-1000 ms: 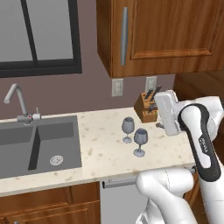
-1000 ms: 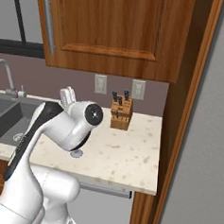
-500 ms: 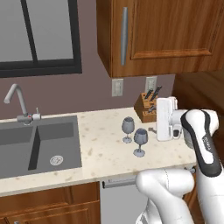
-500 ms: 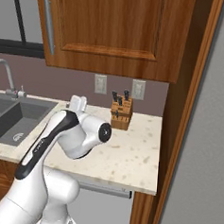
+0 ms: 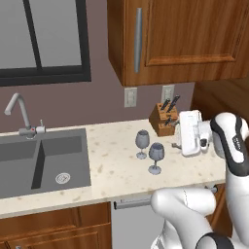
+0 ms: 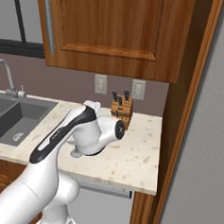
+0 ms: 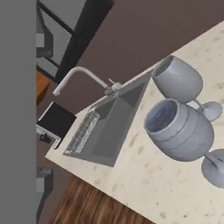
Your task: Retrieve the wine glasses from the counter and place one next to each plate.
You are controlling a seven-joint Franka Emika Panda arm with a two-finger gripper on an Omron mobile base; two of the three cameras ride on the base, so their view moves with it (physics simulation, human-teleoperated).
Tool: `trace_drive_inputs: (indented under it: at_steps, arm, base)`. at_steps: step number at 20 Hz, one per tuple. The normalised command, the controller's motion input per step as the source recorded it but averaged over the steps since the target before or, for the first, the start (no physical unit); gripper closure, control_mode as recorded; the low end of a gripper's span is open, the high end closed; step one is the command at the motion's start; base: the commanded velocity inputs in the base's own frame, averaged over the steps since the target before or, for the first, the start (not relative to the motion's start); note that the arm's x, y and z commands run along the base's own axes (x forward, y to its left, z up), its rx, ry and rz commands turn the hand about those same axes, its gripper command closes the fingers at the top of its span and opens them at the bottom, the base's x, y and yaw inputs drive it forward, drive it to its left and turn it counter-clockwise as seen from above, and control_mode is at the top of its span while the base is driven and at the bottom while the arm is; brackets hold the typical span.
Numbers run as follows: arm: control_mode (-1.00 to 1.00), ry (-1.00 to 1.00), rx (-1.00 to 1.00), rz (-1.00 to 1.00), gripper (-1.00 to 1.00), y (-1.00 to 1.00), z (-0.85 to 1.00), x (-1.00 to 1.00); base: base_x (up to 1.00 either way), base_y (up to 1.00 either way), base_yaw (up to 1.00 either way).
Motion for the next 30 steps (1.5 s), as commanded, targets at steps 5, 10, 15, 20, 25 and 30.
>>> trace_drive_inputs:
  at_steps: [5, 10, 15, 20, 25, 30]
  arm:
    - [-1.0, 0.37, 0.12, 0.02, -1.0, -0.04, -0.42, 0.21]
    - [-1.0, 0.22, 0.21, 0.01, -1.0, -0.09, -0.36, 0.09]
    - [-1.0, 0.02, 0.21, 0.01, -1.0, -0.05, -0.3, 0.12]
    - [-1.0, 0.06, 0.05, 0.01, -1.0, 0.0, -0.31, 0.08]
    - [-1.0, 0.08, 0.0, 0.02, -1.0, 0.0, -0.19, 0.01]
    - [-1.0, 0.09, 0.0, 0.03, -1.0, 0.0, -0.22, 0.0]
  base:
    - [0.0, 0.0, 0.0]
    - [0.0, 0.0, 0.0]
    - [0.0, 0.0, 0.0]
    - [0.0, 0.0, 0.0]
    - [0.0, 0.0, 0.0]
    - [0.0, 0.0, 0.0]
